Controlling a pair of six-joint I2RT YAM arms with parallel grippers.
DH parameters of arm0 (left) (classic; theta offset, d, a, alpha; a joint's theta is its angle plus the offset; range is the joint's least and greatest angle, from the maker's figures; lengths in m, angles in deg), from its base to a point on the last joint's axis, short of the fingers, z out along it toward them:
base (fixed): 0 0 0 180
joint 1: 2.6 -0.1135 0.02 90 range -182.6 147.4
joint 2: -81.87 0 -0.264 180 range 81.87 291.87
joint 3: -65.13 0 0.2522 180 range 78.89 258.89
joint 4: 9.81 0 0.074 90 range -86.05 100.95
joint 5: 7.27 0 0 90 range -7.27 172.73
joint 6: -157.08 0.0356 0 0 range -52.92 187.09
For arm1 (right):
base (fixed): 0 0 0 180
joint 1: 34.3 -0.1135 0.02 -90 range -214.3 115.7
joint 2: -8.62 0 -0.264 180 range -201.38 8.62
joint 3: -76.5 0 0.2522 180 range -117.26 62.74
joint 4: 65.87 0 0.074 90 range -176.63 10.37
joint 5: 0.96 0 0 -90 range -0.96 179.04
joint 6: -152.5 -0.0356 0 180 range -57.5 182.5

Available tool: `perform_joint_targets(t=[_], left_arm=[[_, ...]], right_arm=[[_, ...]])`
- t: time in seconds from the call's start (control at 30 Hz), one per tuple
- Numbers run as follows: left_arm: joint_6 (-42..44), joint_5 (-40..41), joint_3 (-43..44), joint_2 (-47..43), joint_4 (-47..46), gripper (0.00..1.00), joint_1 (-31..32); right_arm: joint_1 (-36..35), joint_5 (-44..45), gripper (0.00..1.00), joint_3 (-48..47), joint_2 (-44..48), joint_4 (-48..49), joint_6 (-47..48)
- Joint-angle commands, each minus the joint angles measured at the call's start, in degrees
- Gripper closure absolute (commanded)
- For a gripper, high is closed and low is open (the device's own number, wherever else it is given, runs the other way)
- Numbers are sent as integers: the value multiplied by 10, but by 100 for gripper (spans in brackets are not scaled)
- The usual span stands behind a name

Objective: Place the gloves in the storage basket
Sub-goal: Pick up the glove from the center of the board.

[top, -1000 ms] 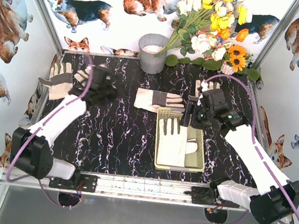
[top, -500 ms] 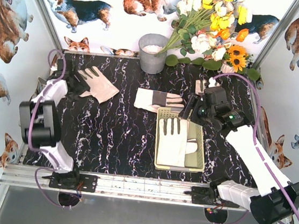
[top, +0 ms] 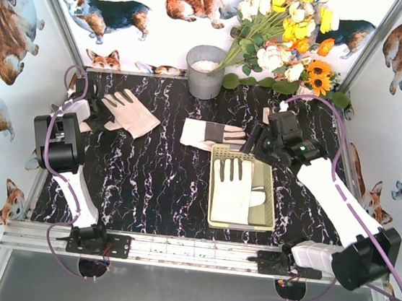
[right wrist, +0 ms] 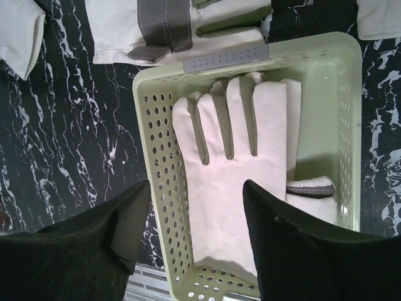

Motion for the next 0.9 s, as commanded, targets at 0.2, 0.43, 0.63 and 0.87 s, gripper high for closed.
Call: perform_joint_targets(t=[0.2, 0.43, 0.63, 0.87], left_arm=[[-7, -18, 22, 45, -39, 71, -7], [5, -11, 5, 22, -43, 92, -7], [27, -35, -15, -35, -25, 100, -6], [58, -35, -87, -165, 21, 100, -6]], right_arm=[[-1, 7, 38, -66, -49, 36, -2], [-1, 2, 37, -77, -66, 38, 5], [-25, 24, 38, -136, -103, 0, 64], [-67, 10, 37, -188, -160, -18, 114]])
